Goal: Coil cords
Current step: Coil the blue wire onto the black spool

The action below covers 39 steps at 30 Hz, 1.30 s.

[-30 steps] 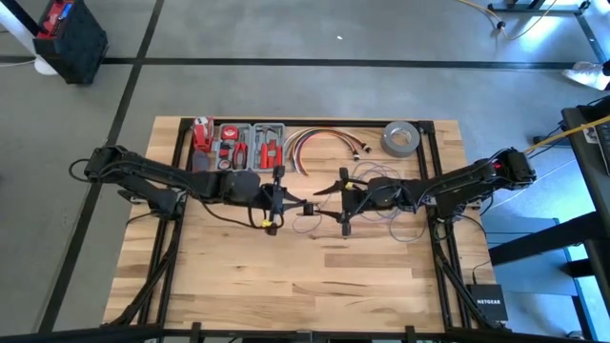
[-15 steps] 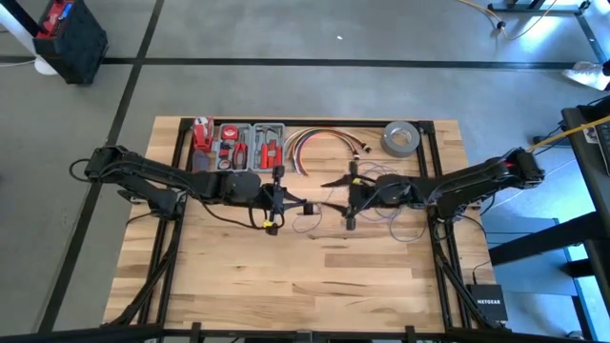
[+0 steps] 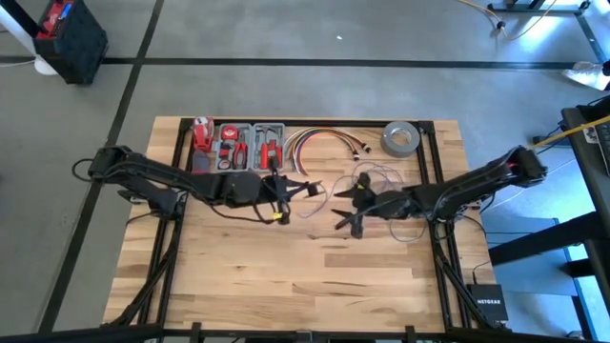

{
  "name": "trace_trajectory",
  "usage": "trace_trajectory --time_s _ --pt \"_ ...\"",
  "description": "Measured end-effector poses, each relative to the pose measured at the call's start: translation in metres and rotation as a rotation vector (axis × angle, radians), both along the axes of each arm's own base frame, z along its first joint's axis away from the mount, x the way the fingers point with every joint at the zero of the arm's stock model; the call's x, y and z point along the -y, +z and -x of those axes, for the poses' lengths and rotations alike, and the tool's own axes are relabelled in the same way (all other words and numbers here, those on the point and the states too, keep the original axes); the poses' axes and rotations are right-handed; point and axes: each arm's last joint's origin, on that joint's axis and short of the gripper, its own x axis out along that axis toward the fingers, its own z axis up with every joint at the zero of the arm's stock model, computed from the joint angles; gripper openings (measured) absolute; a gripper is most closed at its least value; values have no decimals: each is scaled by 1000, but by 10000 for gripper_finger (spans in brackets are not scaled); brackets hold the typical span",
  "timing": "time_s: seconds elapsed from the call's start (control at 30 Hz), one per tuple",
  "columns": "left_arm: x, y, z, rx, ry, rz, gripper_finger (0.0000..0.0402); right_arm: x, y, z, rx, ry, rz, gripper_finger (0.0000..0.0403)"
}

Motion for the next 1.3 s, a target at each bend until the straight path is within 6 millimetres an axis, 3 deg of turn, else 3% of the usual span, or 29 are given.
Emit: trace_trajectory --time_s 0.33,0.63,0.8,1.1,1.3 --pt "-8 0 -11 119 41 32 0 -8 -37 -34 180 -6 27 220" --pt "-5 0 -11 110 31 20 0 -11 -46 -46 302 -22 26 212" --pt "-5 0 -11 114 31 20 0 -11 -41 -48 332 -24 15 157" --pt "-4 1 -11 119 27 22 0 -10 -46 -48 272 -45 88 14" --pt "3 3 -11 148 4 39 0 -4 -47 -46 238 -203 178 14"
